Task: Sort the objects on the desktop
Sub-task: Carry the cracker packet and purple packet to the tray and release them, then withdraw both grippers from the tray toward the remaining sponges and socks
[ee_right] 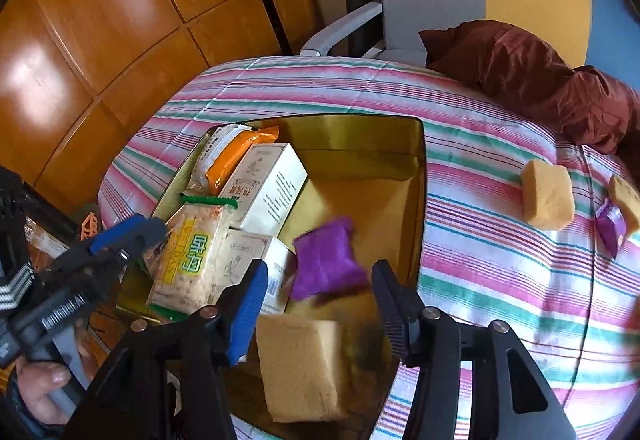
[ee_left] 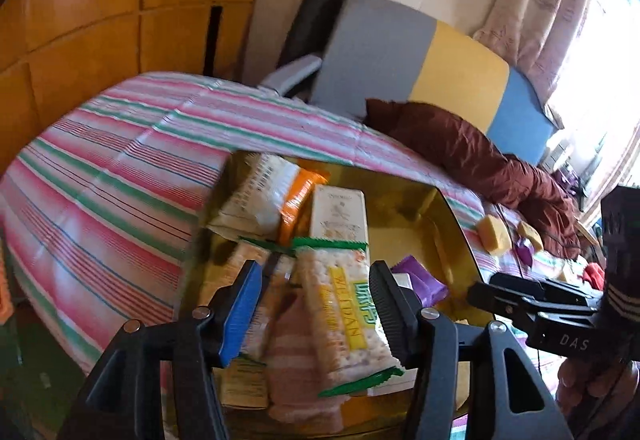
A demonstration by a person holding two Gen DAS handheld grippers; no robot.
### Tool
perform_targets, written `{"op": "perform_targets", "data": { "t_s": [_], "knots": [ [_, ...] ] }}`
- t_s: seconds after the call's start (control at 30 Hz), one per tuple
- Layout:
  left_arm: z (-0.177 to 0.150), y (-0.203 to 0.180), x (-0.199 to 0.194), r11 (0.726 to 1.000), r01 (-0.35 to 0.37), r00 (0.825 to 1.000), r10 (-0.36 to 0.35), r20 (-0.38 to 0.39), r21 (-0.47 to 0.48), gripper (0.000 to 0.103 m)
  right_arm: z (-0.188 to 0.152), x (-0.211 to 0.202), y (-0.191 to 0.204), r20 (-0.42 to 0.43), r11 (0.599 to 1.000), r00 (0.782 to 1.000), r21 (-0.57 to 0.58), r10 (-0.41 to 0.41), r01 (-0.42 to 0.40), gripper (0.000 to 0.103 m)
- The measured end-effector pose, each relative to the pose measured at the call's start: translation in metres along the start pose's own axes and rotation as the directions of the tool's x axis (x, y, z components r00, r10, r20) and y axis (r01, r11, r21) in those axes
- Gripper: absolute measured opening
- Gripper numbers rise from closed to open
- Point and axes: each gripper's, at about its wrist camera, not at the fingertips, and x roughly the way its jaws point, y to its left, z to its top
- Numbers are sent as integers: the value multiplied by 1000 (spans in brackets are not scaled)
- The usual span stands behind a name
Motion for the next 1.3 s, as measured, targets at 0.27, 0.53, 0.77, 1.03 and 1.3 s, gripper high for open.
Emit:
{"op": "perform_targets", "data": {
  "t_s": [0.27, 0.53, 0.77, 1.03, 1.3],
  "knots": [
    [-3, -8, -15, 1000, 21, 1000, -22, 10, 20, 57, -11, -21, -6, 25, 999, 999, -10, -36, 36, 73],
    [-5, -26, -20, 996, 72, 997, -72, -7, 47, 57, -20, -44, -22, 53, 995, 994, -13, -99, 100, 80],
    [-3, -53, -27, 984, 145, 989, -144, -16, 108, 57, -28, -61, -49, 69, 987, 984, 5, -163, 163, 80],
    [-12, -100, -17, 951, 216, 975, -201, -90, 220, 59, -39, -79, -97, 37, 968, 969, 75, -244, 241, 80],
    [-23, -142, -11, 913, 266, 962, -230, -149, 308, 60, -47, -111, -175, 7, 922, 948, 234, -318, 308, 80]
  ]
}}
